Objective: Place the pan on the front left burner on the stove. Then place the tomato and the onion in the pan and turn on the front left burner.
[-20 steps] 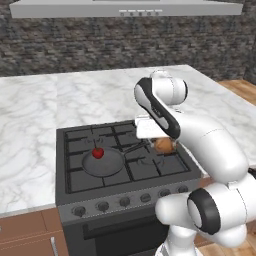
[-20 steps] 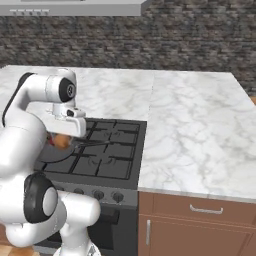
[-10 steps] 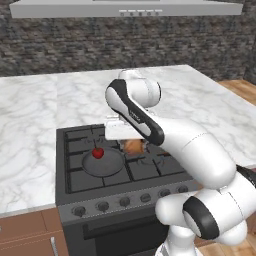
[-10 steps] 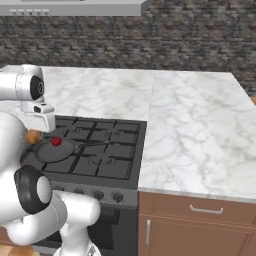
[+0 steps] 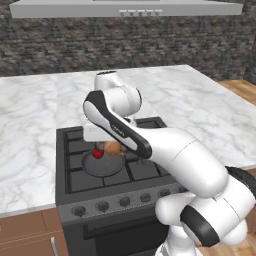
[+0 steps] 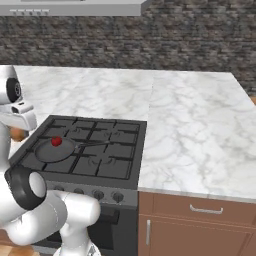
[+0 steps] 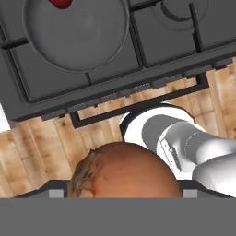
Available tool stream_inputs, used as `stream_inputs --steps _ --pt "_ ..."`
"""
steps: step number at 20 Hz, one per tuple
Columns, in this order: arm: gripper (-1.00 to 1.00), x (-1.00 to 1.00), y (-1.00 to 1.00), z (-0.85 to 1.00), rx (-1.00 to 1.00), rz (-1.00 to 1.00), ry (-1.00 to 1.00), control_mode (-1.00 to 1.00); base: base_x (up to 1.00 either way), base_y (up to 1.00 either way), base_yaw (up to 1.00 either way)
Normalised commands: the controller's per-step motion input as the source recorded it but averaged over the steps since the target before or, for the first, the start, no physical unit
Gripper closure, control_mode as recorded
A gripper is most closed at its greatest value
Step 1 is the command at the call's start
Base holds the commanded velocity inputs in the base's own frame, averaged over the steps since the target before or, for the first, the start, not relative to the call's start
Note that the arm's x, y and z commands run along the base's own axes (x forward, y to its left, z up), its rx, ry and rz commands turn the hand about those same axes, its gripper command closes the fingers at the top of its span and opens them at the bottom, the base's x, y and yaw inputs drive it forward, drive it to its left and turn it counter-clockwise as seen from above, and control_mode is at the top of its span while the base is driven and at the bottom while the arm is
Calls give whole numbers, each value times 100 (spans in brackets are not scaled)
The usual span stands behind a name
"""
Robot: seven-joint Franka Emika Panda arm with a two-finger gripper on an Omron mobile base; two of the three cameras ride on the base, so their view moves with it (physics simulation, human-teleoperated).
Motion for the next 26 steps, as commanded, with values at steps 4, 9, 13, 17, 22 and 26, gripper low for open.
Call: stream_inputs --steps 4,9,13,17,22,26 --pt "100 33 13 0 -5 0 -25 -100 0 0 0" --pt "100 32 3 0 -3 0 -20 -100 0 0 0" --pt "100 30 0 0 0 0 -11 -100 0 0 0" --pt "100 27 0 -6 0 0 -4 -100 0 0 0" --pt "100 30 5 -14 0 0 0 -100 0 0 0" --pt "100 29 7 -22 0 0 0 -100 0 0 0"
